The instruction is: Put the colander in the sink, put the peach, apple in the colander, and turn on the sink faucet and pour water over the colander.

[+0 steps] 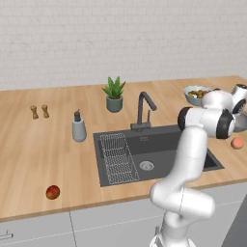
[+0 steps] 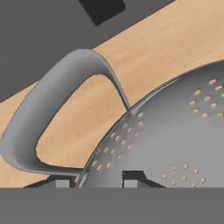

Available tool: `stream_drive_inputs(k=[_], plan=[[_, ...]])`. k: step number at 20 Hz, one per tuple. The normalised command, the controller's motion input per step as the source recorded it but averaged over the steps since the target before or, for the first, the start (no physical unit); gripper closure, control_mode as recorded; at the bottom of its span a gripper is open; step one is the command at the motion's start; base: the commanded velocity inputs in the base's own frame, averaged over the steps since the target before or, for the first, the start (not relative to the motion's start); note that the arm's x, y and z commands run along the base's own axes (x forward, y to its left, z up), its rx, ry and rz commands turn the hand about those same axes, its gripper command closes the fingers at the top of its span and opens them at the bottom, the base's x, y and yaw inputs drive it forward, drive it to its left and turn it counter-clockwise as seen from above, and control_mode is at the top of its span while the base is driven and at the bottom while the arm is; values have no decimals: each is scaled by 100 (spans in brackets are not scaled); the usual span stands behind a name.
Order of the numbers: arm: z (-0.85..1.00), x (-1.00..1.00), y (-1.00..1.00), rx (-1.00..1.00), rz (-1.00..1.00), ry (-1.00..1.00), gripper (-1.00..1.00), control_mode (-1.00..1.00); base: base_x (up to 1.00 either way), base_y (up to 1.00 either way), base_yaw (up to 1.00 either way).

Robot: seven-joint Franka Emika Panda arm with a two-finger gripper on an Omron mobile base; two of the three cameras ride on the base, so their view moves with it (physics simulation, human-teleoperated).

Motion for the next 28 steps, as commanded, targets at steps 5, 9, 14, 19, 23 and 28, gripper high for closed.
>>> stream_drive_inputs(k=[5, 9, 14, 19, 23, 28], plan=[[34, -59, 45, -17, 33, 0, 100, -100, 0, 0, 0], [28, -60, 57, -10, 37, 0, 100, -100, 0, 0, 0], [12, -56, 73, -1, 35, 0, 100, -100, 0, 0, 0], [13, -19, 68, 8, 31, 3, 100, -100, 0, 0, 0], [5, -3, 67, 13, 27, 1, 100, -100, 0, 0, 0], [-2, 11, 52, 13, 28, 1, 100, -100, 0, 0, 0]])
